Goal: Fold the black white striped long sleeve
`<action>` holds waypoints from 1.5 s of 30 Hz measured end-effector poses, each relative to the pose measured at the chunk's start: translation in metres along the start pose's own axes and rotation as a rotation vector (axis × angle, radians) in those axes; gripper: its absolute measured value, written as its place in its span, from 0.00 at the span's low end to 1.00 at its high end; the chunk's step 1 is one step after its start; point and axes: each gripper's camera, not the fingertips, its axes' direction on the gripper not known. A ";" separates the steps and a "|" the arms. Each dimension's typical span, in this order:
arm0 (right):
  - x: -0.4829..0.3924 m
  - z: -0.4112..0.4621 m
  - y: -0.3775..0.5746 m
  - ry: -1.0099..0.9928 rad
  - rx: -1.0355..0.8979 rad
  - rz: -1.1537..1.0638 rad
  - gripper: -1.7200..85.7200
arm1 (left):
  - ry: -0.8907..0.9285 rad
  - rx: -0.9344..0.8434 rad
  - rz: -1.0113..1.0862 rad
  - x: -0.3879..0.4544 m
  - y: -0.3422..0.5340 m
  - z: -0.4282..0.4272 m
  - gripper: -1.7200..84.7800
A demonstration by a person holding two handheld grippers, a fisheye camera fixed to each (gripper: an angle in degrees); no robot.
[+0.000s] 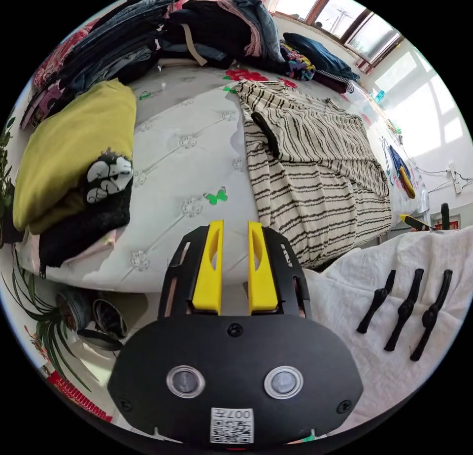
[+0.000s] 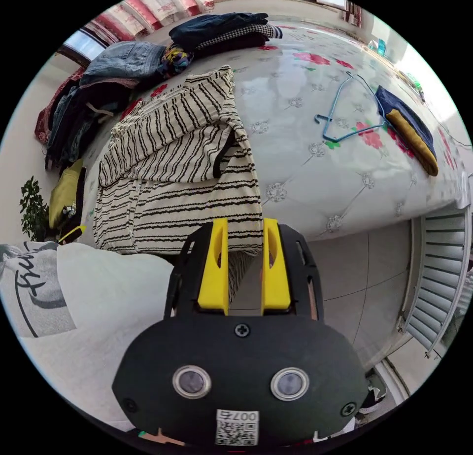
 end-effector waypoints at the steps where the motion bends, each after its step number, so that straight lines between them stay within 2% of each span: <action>1: 0.008 0.002 0.002 0.006 -0.011 0.022 0.12 | 0.011 -0.016 -0.006 -0.002 0.008 0.001 0.14; 6: 0.056 0.033 0.003 -0.012 -0.173 0.081 0.13 | 0.137 -0.120 -0.069 -0.002 0.048 0.024 0.17; 10: 0.065 0.058 -0.011 -0.059 -0.260 0.030 0.12 | 0.131 -0.234 0.015 0.027 0.036 0.063 0.16; 13: 0.068 0.077 -0.028 -0.100 -0.332 -0.019 0.10 | 0.030 -0.377 0.094 0.049 0.019 0.096 0.08; 14: 0.068 0.084 -0.034 -0.105 -0.384 -0.046 0.09 | -0.010 -0.416 0.105 0.055 0.013 0.104 0.03; 17: 0.074 0.085 -0.040 -0.113 -0.427 -0.101 0.05 | 0.005 -0.479 0.140 0.056 0.000 0.109 0.01; 20: 0.085 0.068 -0.045 -0.192 -0.414 -0.145 0.03 | 0.189 -0.425 0.120 0.030 -0.010 0.085 0.01; 22: 0.094 0.047 -0.050 -0.314 -0.367 -0.162 0.02 | 0.314 -0.338 0.068 0.005 -0.022 0.058 0.01; 24: 0.110 0.014 -0.064 -0.497 -0.269 -0.165 0.02 | 0.521 -0.191 0.016 -0.031 -0.045 0.022 0.01; 26: 0.124 -0.011 -0.080 -0.627 -0.161 -0.146 0.02 | 0.624 -0.089 0.006 -0.054 -0.069 0.003 0.01; 28: 0.139 -0.031 -0.101 -0.732 -0.033 -0.113 0.02 | 0.646 0.005 -0.014 -0.073 -0.095 -0.007 0.01; 30: 0.157 -0.046 -0.132 -0.841 0.129 -0.028 0.02 | 0.713 0.130 -0.124 -0.100 -0.131 -0.007 0.01; 35: 0.180 -0.042 -0.193 -1.016 0.316 0.219 0.04 | 0.852 0.297 -0.365 -0.132 -0.196 0.011 0.02; 37: 0.186 -0.041 -0.207 -0.981 0.370 0.308 0.05 | 0.839 0.313 -0.448 -0.138 -0.211 0.021 0.07; 40: 0.185 -0.035 -0.223 -0.900 0.318 0.330 0.08 | 0.678 0.268 -0.444 -0.139 -0.220 0.023 0.11; 43: 0.166 -0.038 -0.225 -0.712 0.234 0.196 0.09 | 0.517 0.211 -0.315 -0.126 -0.214 0.019 0.12; 45: 0.145 -0.036 -0.229 -0.519 0.181 0.079 0.10 | 0.383 0.187 -0.222 -0.110 -0.213 0.019 0.12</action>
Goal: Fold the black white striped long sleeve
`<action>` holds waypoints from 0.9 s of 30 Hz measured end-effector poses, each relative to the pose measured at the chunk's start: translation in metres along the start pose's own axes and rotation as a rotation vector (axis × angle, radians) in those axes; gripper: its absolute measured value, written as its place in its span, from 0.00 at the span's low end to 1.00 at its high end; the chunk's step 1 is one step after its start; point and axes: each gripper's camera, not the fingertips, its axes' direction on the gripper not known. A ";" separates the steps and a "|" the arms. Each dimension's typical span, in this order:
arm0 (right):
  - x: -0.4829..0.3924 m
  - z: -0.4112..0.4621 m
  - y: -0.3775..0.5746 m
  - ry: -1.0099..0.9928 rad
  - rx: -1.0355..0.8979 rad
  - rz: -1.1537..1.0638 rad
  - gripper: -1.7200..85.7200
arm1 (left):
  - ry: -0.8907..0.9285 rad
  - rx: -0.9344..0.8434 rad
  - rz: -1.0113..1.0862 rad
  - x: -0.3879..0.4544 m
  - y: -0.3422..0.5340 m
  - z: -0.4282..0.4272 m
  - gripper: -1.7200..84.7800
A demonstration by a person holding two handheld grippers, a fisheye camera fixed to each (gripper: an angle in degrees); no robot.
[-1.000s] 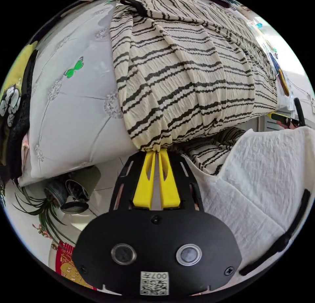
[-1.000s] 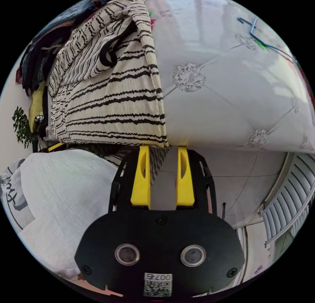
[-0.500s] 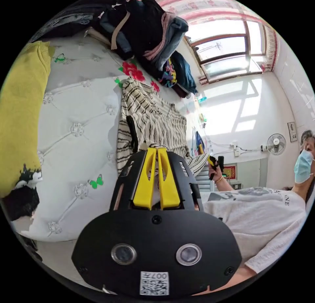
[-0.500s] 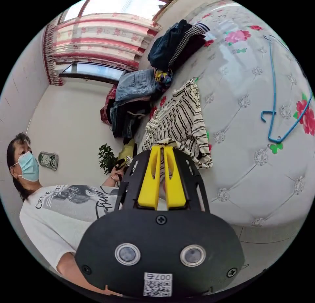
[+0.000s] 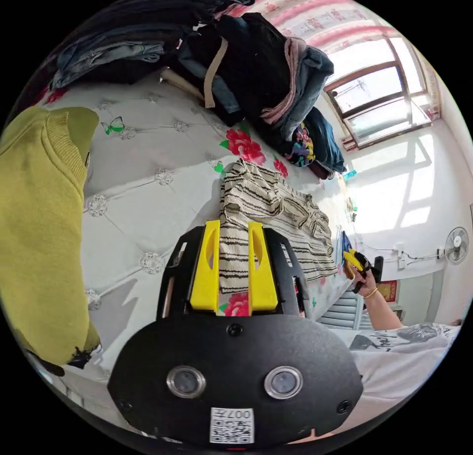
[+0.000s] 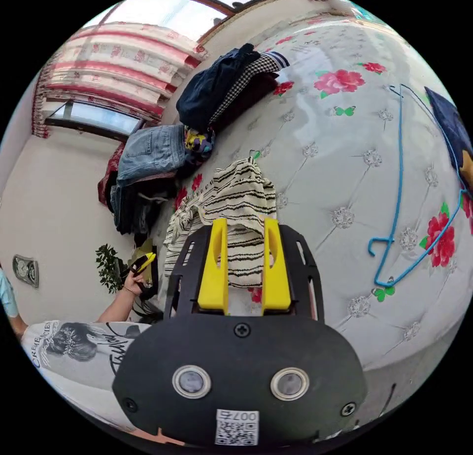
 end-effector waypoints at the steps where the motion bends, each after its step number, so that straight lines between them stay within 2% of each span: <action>1: -0.005 0.004 -0.001 0.041 -0.013 -0.030 0.10 | -0.021 -0.005 0.022 0.004 -0.001 0.003 0.12; 5: -0.040 0.041 -0.023 0.204 -0.104 -0.200 0.09 | -0.121 -0.090 0.135 0.030 -0.027 0.040 0.11; 9: -0.062 0.094 -0.047 0.312 -0.283 -0.275 0.07 | -0.285 -0.303 0.223 0.055 -0.053 0.089 0.02; 13: -0.060 0.123 -0.060 0.396 -0.410 -0.287 0.04 | -0.254 -0.389 0.336 0.069 -0.068 0.095 0.01; 17: -0.057 0.119 -0.081 0.318 -0.449 -0.299 0.02 | -0.125 -0.415 0.341 0.065 -0.089 0.083 0.01; 21: -0.049 0.091 -0.115 0.119 -0.382 -0.227 0.02 | 0.031 -0.338 0.267 0.049 -0.115 0.075 0.02; 23: -0.039 0.083 -0.130 0.022 -0.371 -0.163 0.02 | 0.022 -0.362 0.257 0.044 -0.121 0.082 0.03; 24: -0.031 0.081 -0.138 -0.025 -0.375 -0.117 0.02 | -0.030 -0.376 0.286 0.044 -0.120 0.086 0.07; 27: -0.023 0.072 -0.140 -0.038 -0.322 -0.109 0.02 | -0.117 -0.436 0.343 0.048 -0.112 0.099 0.12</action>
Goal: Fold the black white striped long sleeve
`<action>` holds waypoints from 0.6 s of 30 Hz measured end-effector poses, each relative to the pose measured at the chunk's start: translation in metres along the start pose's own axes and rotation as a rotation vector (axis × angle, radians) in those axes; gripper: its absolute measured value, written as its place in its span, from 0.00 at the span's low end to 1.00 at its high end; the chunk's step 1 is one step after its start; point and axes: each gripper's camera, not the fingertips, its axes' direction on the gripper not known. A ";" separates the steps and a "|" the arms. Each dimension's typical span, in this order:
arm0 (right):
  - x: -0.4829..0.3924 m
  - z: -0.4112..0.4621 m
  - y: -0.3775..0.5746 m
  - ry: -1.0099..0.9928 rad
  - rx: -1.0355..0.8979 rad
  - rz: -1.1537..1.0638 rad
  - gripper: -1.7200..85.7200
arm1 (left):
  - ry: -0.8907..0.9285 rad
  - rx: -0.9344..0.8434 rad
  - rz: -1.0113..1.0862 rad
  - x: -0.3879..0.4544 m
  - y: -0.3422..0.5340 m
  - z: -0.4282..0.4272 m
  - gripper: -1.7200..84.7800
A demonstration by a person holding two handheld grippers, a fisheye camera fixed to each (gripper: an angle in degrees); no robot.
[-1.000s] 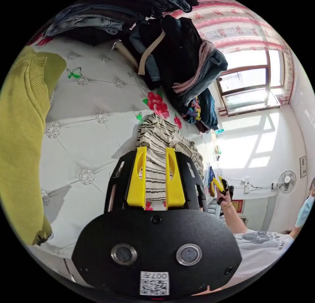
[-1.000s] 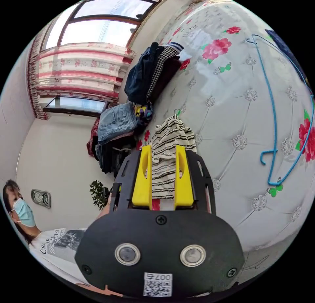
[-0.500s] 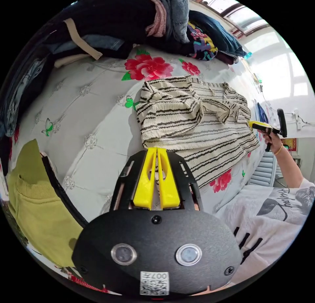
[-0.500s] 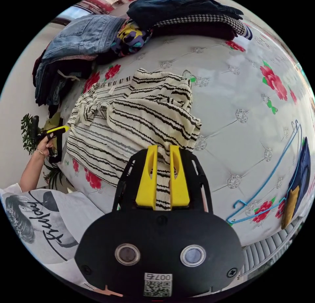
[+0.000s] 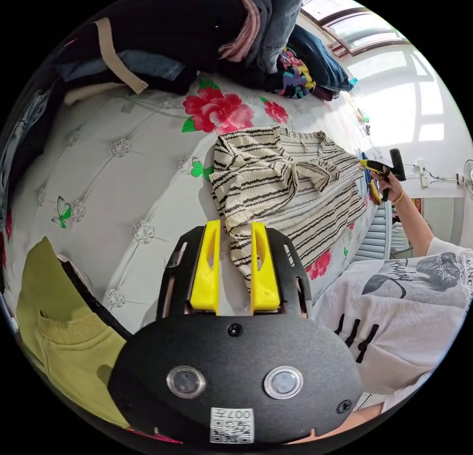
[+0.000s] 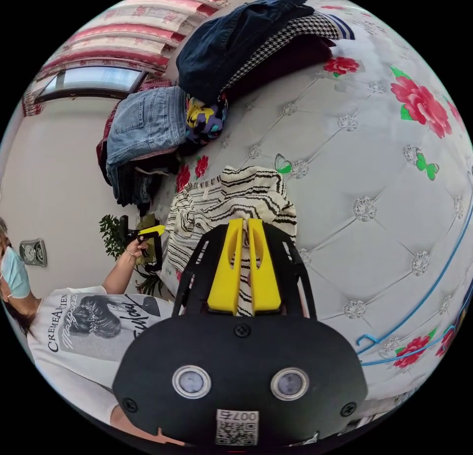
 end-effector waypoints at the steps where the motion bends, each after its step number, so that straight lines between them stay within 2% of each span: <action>1: 0.000 0.000 0.002 0.009 0.005 -0.008 0.02 | -0.010 -0.007 0.006 0.002 0.000 0.003 0.12; 4: -0.005 0.006 0.011 0.069 0.013 -0.049 0.02 | -0.076 -0.009 0.011 0.011 -0.003 0.015 0.07; 5: -0.005 0.011 0.012 0.071 0.001 -0.048 0.02 | -0.122 -0.004 0.002 0.014 -0.007 0.016 0.03; 7: -0.006 0.012 0.010 0.051 0.017 -0.045 0.02 | -0.142 -0.001 0.061 0.020 -0.014 0.014 0.02; 11: -0.008 -0.012 -0.007 -0.110 0.165 -0.039 0.02 | -0.042 -0.054 0.198 0.019 -0.044 -0.007 0.01; 13: -0.003 -0.020 -0.016 -0.130 0.220 -0.005 0.02 | 0.069 -0.017 0.154 0.000 -0.062 -0.021 0.01; 16: 0.015 -0.024 -0.023 -0.058 0.314 0.133 0.03 | 0.333 0.221 -0.180 -0.064 -0.076 -0.037 0.01; 18: 0.039 -0.020 -0.014 -0.010 0.369 0.298 0.05 | 0.534 0.352 -0.594 -0.118 -0.053 -0.010 0.01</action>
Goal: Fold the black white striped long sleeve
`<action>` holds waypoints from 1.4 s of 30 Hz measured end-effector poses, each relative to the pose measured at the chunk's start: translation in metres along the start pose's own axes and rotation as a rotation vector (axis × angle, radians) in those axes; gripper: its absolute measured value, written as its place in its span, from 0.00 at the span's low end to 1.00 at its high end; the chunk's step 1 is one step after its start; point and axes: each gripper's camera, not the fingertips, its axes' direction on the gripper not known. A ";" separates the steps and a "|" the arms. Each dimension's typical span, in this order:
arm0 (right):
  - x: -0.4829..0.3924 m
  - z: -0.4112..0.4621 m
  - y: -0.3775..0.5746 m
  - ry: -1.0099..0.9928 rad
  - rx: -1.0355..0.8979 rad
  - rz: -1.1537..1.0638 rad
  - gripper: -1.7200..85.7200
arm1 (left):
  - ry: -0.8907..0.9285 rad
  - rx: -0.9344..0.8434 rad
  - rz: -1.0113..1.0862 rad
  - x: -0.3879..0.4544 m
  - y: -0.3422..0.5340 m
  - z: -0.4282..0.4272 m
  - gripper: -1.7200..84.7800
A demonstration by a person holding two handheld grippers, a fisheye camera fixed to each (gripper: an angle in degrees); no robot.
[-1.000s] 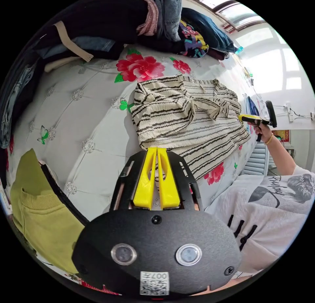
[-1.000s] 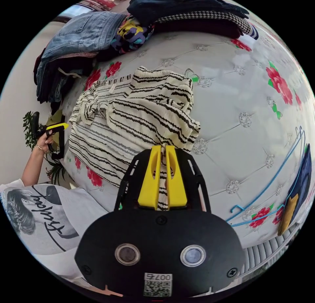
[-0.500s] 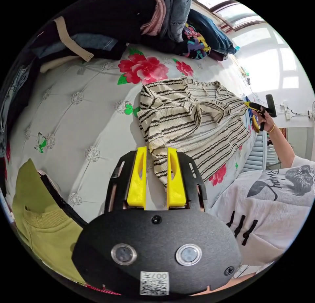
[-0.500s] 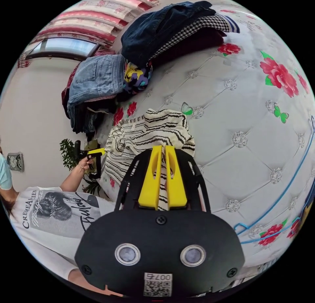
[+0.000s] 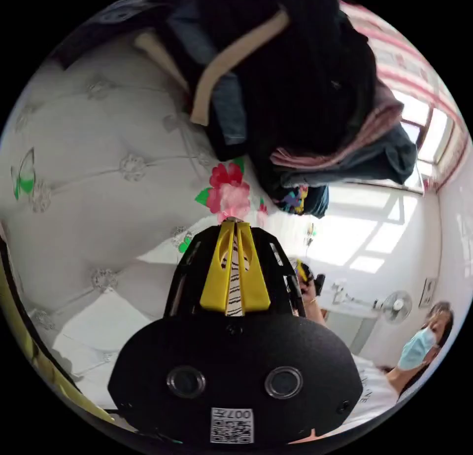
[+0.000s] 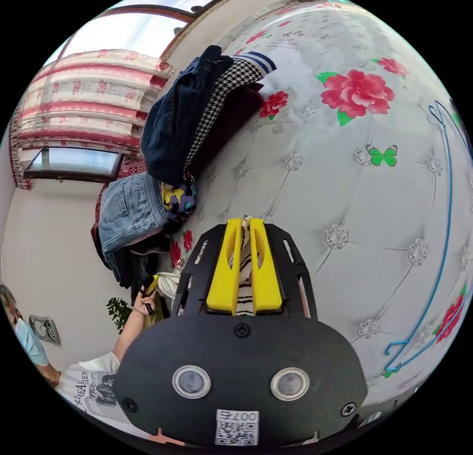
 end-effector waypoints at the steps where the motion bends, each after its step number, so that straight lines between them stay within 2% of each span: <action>1: 0.006 0.000 0.002 0.009 0.008 0.027 0.05 | 0.026 0.036 -0.078 -0.015 0.003 0.000 0.01; 2: 0.017 -0.001 0.010 0.028 0.033 0.076 0.06 | 0.053 0.108 -0.166 -0.036 0.013 -0.002 0.01; 4: 0.030 -0.008 0.025 0.018 0.068 0.114 0.07 | 0.032 0.167 -0.159 -0.046 0.027 -0.006 0.02; 8: 0.039 -0.028 0.071 0.035 0.074 0.069 0.09 | -0.155 0.165 0.029 -0.028 0.061 -0.018 0.06; 13: 0.044 -0.037 0.139 0.038 -0.011 0.051 0.12 | -0.241 0.140 0.144 -0.013 0.112 -0.028 0.09; 18: 0.067 -0.042 0.202 -0.050 -0.029 0.174 0.14 | -0.318 0.059 0.172 -0.014 0.182 -0.012 0.12; 20: 0.072 -0.028 0.213 -0.091 -0.078 0.205 0.13 | -0.359 0.047 0.172 -0.013 0.201 -0.002 0.12; 22: 0.070 -0.023 0.219 -0.124 -0.019 0.224 0.13 | -0.388 0.027 0.178 -0.012 0.213 0.008 0.12; 24: 0.065 -0.004 0.217 -0.199 -0.039 0.259 0.12 | -0.469 -0.024 0.170 -0.015 0.222 0.024 0.11; 26: 0.061 0.002 0.213 -0.177 -0.056 0.298 0.11 | -0.487 -0.009 0.169 -0.018 0.227 0.024 0.11; 28: 0.043 -0.003 0.206 -0.162 -0.021 0.242 0.10 | -0.453 0.003 0.157 -0.019 0.230 0.017 0.11; 31: -0.018 -0.008 0.191 -0.088 -0.032 0.017 0.10 | -0.409 0.049 0.166 -0.019 0.238 -0.001 0.11; 34: -0.106 0.007 0.187 -0.073 -0.101 -0.298 0.10 | -0.331 0.084 0.131 -0.033 0.246 -0.020 0.11; 36: -0.183 0.038 0.202 -0.084 -0.219 -0.560 0.10 | -0.257 0.108 0.086 -0.048 0.256 -0.030 0.11; 39: -0.259 0.092 0.248 -0.105 -0.395 -0.841 0.10 | -0.200 0.129 0.061 -0.062 0.269 -0.038 0.12; 42: -0.290 0.154 0.300 -0.130 -0.602 -0.962 0.10 | -0.151 0.119 0.047 -0.074 0.279 -0.040 0.12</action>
